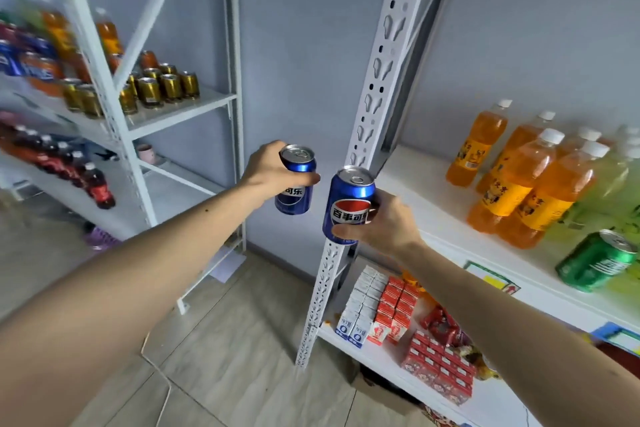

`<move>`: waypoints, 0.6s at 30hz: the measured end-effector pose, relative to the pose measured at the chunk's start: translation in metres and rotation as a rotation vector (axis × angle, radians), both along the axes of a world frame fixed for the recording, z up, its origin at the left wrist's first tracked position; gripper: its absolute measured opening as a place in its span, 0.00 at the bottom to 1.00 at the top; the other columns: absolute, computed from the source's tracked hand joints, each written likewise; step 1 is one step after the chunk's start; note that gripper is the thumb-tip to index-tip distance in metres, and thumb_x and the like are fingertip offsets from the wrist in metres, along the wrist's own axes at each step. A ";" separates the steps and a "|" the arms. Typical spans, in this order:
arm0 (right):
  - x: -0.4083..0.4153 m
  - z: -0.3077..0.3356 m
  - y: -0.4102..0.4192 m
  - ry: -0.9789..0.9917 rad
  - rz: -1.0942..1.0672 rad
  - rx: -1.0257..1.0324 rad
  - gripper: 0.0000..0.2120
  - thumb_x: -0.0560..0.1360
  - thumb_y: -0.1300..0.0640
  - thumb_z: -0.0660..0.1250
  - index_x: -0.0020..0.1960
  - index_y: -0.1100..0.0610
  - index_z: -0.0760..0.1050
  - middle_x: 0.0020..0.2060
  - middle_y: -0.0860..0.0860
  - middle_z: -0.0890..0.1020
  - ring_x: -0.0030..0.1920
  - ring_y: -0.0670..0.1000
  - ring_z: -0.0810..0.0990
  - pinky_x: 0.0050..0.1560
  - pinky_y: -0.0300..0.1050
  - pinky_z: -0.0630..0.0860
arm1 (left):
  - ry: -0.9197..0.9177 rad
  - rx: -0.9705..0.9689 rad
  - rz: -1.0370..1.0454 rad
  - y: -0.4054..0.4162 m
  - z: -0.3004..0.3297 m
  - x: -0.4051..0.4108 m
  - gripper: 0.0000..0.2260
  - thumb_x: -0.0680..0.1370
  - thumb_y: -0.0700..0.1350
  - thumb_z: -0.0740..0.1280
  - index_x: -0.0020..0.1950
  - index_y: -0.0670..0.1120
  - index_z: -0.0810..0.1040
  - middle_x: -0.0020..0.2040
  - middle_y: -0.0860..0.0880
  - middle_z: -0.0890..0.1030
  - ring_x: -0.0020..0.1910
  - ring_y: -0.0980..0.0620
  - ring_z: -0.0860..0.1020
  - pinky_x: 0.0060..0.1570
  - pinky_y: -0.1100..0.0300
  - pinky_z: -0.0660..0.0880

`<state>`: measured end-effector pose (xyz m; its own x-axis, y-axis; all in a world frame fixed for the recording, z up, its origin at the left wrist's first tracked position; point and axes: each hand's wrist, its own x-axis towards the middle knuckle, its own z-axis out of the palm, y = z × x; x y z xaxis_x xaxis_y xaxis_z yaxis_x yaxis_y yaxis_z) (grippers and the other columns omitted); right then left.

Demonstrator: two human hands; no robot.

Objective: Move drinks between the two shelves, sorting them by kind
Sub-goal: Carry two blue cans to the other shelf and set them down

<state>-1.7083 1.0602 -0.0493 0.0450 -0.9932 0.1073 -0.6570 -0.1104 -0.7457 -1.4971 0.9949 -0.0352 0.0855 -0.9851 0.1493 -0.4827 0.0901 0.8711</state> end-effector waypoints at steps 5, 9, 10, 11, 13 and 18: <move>0.063 0.002 -0.024 -0.007 0.130 0.010 0.29 0.59 0.53 0.82 0.57 0.50 0.76 0.44 0.44 0.82 0.44 0.42 0.81 0.43 0.31 0.75 | 0.004 0.008 0.115 0.004 0.005 0.074 0.25 0.59 0.50 0.81 0.52 0.46 0.78 0.48 0.49 0.82 0.47 0.49 0.80 0.42 0.58 0.77; 0.118 0.003 -0.050 -0.034 0.217 0.022 0.27 0.58 0.53 0.83 0.54 0.47 0.76 0.42 0.40 0.82 0.43 0.40 0.81 0.41 0.28 0.73 | 0.009 0.005 0.208 -0.004 0.004 0.135 0.25 0.58 0.50 0.81 0.51 0.47 0.79 0.48 0.49 0.83 0.48 0.49 0.80 0.50 0.54 0.79; 0.134 0.004 -0.059 -0.037 0.241 0.026 0.27 0.58 0.53 0.83 0.54 0.47 0.76 0.42 0.41 0.83 0.43 0.39 0.81 0.40 0.27 0.73 | 0.016 0.001 0.225 -0.008 0.005 0.151 0.25 0.58 0.50 0.81 0.51 0.47 0.79 0.48 0.50 0.83 0.48 0.49 0.80 0.49 0.55 0.79; 0.150 0.004 -0.067 -0.039 0.264 0.031 0.28 0.58 0.53 0.83 0.55 0.48 0.77 0.43 0.42 0.83 0.43 0.40 0.81 0.41 0.28 0.74 | 0.020 -0.002 0.239 -0.013 0.004 0.166 0.24 0.58 0.50 0.81 0.51 0.47 0.79 0.47 0.50 0.83 0.48 0.50 0.80 0.47 0.57 0.78; 0.181 0.003 -0.086 -0.046 0.304 0.037 0.30 0.58 0.54 0.83 0.57 0.49 0.77 0.46 0.44 0.84 0.46 0.43 0.82 0.47 0.34 0.78 | 0.030 0.005 0.261 -0.024 0.005 0.197 0.24 0.58 0.50 0.81 0.51 0.47 0.79 0.47 0.50 0.83 0.47 0.50 0.80 0.45 0.58 0.77; 0.259 0.004 -0.130 -0.056 0.380 0.048 0.32 0.58 0.55 0.83 0.60 0.51 0.75 0.49 0.45 0.83 0.48 0.46 0.82 0.51 0.38 0.79 | 0.030 0.002 0.320 -0.053 0.007 0.275 0.31 0.52 0.57 0.79 0.52 0.47 0.79 0.48 0.49 0.83 0.49 0.48 0.81 0.52 0.50 0.79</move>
